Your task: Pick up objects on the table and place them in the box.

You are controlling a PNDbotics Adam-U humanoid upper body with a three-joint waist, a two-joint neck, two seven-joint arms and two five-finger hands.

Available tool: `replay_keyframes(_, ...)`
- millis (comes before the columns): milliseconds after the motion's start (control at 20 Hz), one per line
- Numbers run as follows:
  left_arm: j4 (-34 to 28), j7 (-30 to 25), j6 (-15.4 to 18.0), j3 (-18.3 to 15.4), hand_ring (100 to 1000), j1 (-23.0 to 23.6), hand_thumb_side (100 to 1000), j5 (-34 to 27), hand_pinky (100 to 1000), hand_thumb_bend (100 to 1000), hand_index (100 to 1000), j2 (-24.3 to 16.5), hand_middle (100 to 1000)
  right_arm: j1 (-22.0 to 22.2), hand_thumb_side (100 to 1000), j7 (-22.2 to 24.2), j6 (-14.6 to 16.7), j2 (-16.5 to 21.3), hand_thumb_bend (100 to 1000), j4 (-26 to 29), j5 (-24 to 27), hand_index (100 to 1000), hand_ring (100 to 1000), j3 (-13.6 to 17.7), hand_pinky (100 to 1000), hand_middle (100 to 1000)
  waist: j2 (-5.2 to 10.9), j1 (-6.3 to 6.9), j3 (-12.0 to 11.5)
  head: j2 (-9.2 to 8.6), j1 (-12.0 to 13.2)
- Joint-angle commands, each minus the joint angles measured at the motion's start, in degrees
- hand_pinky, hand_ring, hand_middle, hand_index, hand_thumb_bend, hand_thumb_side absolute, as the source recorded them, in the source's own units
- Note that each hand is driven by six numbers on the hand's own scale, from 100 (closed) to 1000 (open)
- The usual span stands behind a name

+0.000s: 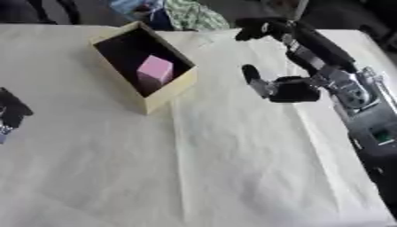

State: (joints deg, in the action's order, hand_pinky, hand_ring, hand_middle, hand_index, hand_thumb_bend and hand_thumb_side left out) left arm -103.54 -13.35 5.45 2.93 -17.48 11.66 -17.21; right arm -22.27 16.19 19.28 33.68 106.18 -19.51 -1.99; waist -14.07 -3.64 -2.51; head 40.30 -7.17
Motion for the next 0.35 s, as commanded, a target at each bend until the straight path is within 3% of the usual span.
replay_keyframes(50, -0.32, 0.5, 0.04, -0.73, 562, 0.15, 617, 0.35, 663, 337, 557, -0.67, 469, 0.81, 100, 0.15, -1.0, -1.24, 100, 2.27, 1.01, 948, 775, 1.12, 785, 726, 1.41, 0.35, 0.1, 1.14, 1.65)
replay_keyframes(350, 0.1, 1.04, -0.03, -1.15, 565, 1.07, 618, 0.6, 664, 338, 557, -0.41, 474, 4.03, 100, 0.55, -2.22, -4.35, 100, 3.71, 1.48, 946, 767, 1.44, 779, 708, 2.21, 0.58, -0.04, 2.17, 4.0)
